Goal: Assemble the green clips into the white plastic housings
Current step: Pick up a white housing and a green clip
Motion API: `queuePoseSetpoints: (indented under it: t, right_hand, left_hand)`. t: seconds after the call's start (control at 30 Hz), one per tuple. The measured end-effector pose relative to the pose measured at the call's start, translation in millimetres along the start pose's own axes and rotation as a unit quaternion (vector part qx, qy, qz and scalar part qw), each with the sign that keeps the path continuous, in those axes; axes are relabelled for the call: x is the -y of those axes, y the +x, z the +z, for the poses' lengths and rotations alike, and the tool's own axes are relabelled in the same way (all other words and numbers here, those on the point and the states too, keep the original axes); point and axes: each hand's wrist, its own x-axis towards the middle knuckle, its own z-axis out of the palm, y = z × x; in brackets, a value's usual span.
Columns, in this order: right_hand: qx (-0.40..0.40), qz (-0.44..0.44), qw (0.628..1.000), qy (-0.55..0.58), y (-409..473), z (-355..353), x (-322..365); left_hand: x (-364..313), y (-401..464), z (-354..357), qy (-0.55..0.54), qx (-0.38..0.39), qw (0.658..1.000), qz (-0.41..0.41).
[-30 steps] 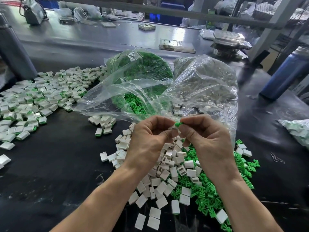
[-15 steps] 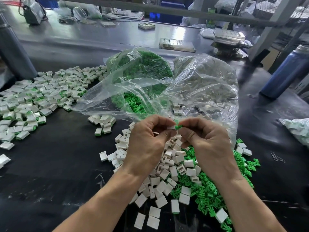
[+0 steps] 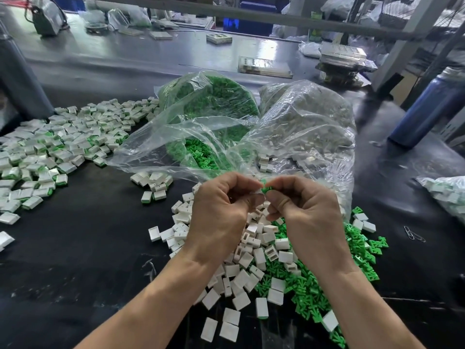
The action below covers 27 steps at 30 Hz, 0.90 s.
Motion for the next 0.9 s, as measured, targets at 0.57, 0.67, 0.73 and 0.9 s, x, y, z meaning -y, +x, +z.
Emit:
queuePoseSetpoints:
  t: [0.57,0.67,0.73,0.9]
  right_hand:
    - [-0.013,-0.011,1.000,0.012,-2,9,-1]
    - [-0.006,-0.010,0.999,0.032,-3,8,-1]
    - [-0.010,-0.022,0.999,0.023,-3,7,0]
    - [-0.047,-0.053,0.994,-0.078,-2,6,-2]
  left_hand:
    - [1,8,-5,-0.024,-0.014,1.000,0.012]
    - [0,8,-5,-0.043,-0.014,0.999,0.004]
    - [0,7,-5,-0.053,-0.007,0.999,-0.008]
    - [2,7,-6,-0.028,0.010,0.999,-0.013]
